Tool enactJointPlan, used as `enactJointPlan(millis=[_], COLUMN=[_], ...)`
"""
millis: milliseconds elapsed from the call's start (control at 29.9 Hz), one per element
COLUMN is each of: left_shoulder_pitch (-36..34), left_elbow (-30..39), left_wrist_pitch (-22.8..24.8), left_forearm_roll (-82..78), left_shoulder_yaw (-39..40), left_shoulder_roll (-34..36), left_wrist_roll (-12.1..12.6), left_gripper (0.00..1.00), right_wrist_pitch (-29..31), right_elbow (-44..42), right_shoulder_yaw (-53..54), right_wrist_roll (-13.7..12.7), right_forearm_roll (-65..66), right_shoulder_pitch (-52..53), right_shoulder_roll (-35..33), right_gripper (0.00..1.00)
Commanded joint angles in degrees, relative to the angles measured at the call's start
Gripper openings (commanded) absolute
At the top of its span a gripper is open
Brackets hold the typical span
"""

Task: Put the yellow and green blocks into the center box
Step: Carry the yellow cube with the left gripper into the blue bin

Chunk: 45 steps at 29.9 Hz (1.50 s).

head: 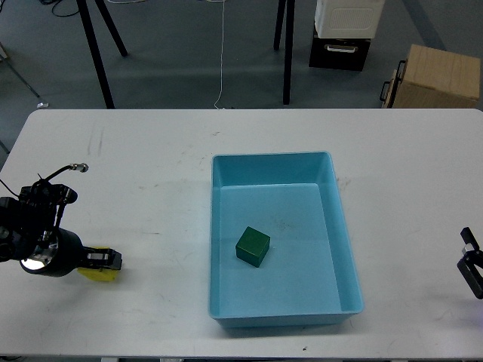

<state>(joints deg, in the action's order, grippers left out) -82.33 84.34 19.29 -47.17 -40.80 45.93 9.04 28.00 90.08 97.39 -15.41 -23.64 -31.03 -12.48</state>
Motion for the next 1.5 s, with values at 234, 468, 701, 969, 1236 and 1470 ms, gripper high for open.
enactJointPlan(millis=[234,468,701,969,1236,1470], left_shoulder_pitch=[-27.08,-29.39,-26.31,-17.97,-14.44,-13.13], left_elbow=[0.3,-2.41,-5.67,-8.39,-14.11,-15.87], left_wrist_pitch=[8.71,8.71,8.71,8.71,8.71,8.71], left_forearm_roll=[8.47,11.13,12.27,12.27,12.27,12.1], left_shoulder_yaw=[0.02,-0.33,0.11,0.2,1.51,3.53], left_shoulder_roll=[-13.38,-28.59,-37.92,-43.46,-45.93,-45.93], left_wrist_roll=[-0.95,-1.56,-3.58,-3.41,-3.5,-3.59], left_gripper=[0.0,0.0,0.0,0.0,0.14,0.28], right_wrist_pitch=[0.0,0.0,0.0,0.0,0.0,0.0], right_elbow=[-0.17,-0.26,-1.66,-2.63,-2.63,-2.63], right_shoulder_yaw=[0.43,0.7,0.26,0.08,0.0,-0.01], right_wrist_roll=[0.03,0.03,0.03,0.03,0.03,0.03], right_forearm_roll=[0.0,0.0,0.0,0.0,0.17,1.49], right_shoulder_pitch=[-0.35,0.36,0.27,0.36,-0.17,-0.78], right_shoulder_roll=[-0.09,-1.85,-1.85,-1.85,-1.93,-1.93], right_gripper=[0.99,0.98,0.99,0.99,0.99,0.99])
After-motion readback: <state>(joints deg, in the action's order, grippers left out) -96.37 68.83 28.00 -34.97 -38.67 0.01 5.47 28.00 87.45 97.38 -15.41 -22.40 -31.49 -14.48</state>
